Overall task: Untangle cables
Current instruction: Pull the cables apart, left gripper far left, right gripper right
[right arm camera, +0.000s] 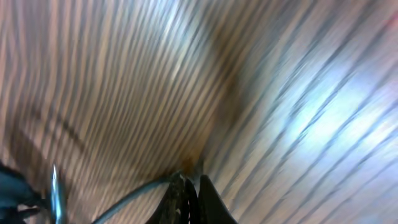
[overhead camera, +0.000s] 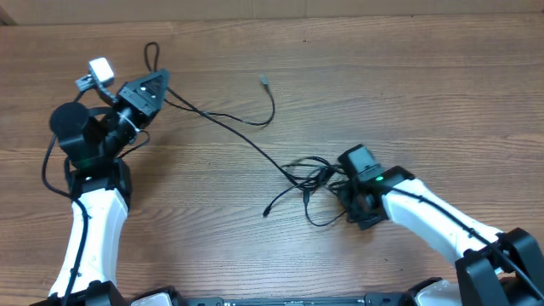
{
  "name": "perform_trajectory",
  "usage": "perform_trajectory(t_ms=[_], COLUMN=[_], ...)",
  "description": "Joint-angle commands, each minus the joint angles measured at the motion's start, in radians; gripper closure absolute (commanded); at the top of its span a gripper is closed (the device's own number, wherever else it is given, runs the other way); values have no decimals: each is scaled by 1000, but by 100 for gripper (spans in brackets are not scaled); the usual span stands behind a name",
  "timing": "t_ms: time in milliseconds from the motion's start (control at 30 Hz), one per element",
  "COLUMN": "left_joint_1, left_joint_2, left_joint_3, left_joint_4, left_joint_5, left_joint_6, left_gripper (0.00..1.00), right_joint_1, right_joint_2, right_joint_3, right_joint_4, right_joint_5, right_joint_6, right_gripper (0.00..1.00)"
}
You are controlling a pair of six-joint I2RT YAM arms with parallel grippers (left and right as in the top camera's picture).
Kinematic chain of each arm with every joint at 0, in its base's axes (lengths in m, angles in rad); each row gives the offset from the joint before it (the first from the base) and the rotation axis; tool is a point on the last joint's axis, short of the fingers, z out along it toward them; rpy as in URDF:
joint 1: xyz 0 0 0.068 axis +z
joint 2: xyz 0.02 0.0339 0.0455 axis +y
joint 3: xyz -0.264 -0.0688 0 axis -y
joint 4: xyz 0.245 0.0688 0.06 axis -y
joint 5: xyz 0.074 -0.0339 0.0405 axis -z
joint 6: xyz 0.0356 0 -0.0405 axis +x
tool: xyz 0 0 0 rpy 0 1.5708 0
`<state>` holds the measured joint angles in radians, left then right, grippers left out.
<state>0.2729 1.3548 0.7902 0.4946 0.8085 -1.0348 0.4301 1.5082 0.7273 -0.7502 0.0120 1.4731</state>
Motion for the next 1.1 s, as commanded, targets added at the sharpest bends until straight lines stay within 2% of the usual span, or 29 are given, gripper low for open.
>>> perform_trajectory(t_ms=[0, 167, 267, 400, 467, 533, 600, 633, 700, 833, 1033, 1067], left_joint_1=[41, 69, 94, 118, 109, 71, 39, 15, -29, -111, -132, -132], left_joint_2=[-16, -16, -16, -16, -16, -16, -16, -16, -16, -16, -16, -16], left_joint_3=[35, 35, 35, 35, 35, 35, 35, 34, 34, 34, 34, 34], left_joint_4=[0, -71, -168, -349, -393, -448, -483, -510, -565, -681, -721, -727], left_joint_5=[16, 21, 15, -76, -77, -79, -83, -94, -146, -286, -272, -272], left_joint_6=[69, 175, 257, 292, 307, 343, 366, 379, 386, 385, 385, 385], left_gripper=[96, 96, 96, 96, 96, 96, 96, 96, 96, 96, 96, 96], right_joint_1=[-114, -299, -412, -524, -531, -526, -515, -500, -449, -291, -55, -36], right_joint_2=[-5, -5, -5, -5, -5, -5, -5, -5, -5, -5, -3, -2], right_joint_3=[-8, -8, -8, -8, -8, -8, -8, -8, -8, -8, -8, -8], right_joint_4=[-52, -68, -63, -48, -21, 38, 50, 47, 41, 63, 103, 108], right_joint_5=[79, 113, 119, 64, -36, -319, -529, -610, -643, -578, -58, -41], right_joint_6=[-105, -201, -259, -360, -461, -698, -833, -873, -879, -854, -624, -620], right_gripper=[96, 96, 96, 93, 86, 61, 44, 40, 37, 22, 23, 24])
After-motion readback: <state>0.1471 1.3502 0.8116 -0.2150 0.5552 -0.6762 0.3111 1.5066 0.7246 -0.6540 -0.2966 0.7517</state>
